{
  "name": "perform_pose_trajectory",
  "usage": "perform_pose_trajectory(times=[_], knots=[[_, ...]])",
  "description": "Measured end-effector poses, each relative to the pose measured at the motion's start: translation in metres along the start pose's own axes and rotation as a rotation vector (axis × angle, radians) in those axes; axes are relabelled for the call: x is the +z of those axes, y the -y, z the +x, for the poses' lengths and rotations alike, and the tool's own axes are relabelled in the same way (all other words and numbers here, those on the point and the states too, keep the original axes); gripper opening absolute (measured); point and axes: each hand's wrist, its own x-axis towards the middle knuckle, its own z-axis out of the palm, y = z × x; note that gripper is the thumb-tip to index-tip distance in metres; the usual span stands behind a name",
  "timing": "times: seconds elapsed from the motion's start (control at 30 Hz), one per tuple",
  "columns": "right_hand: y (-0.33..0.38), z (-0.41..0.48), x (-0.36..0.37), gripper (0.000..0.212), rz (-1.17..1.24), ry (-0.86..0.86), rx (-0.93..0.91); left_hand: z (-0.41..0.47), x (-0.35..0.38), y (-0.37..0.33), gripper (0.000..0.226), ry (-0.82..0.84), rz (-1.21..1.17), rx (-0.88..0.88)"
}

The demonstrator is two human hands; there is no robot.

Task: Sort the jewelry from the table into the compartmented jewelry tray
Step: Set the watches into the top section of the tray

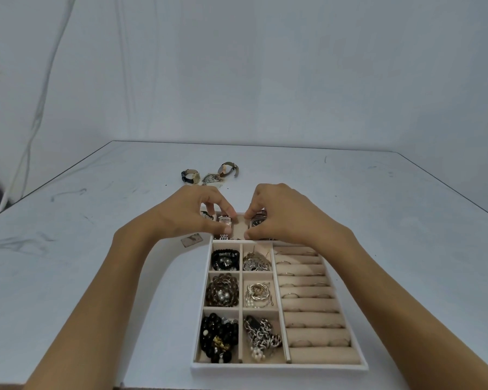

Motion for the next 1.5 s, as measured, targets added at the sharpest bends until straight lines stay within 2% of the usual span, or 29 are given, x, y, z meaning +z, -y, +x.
perform_pose_trajectory(times=[0.37,0.53,0.67,0.8,0.97,1.07,1.13,1.2,1.33,1.4,1.5], knots=[[-0.006,0.001,-0.005,0.032,0.050,0.068,-0.044,0.001,0.000,0.001,0.022,0.007,-0.004,-0.005],[-0.009,0.003,-0.002,0.032,0.135,-0.003,-0.001,0.001,-0.002,0.004,0.021,-0.006,-0.026,-0.016],[-0.013,0.007,0.003,0.027,0.199,-0.089,0.050,0.001,-0.002,0.008,0.009,-0.116,-0.113,-0.072],[-0.017,0.016,0.005,0.036,0.319,-0.127,0.141,0.004,-0.002,0.025,0.006,-0.247,-0.182,-0.190],[-0.028,0.038,0.010,0.047,0.359,0.000,0.252,0.014,0.007,0.053,0.016,-0.407,0.001,-0.319],[-0.030,0.059,0.012,0.049,0.382,0.043,0.275,0.026,0.013,0.059,0.042,-0.425,0.142,-0.378],[-0.027,0.077,0.011,0.056,0.386,0.078,0.291,0.035,0.015,0.060,0.050,-0.433,0.225,-0.402],[-0.025,0.094,0.012,0.056,0.379,0.116,0.317,0.045,0.015,0.062,0.053,-0.431,0.271,-0.416],[-0.018,0.127,0.018,0.040,0.303,0.128,0.316,0.060,0.011,0.075,0.050,-0.372,0.412,-0.481],[-0.016,0.142,0.025,0.045,0.262,0.110,0.318,0.066,0.009,0.080,0.044,-0.361,0.451,-0.480],[-0.016,0.164,0.038,0.047,0.196,0.061,0.356,0.070,0.008,0.082,0.040,-0.444,0.417,-0.472]])
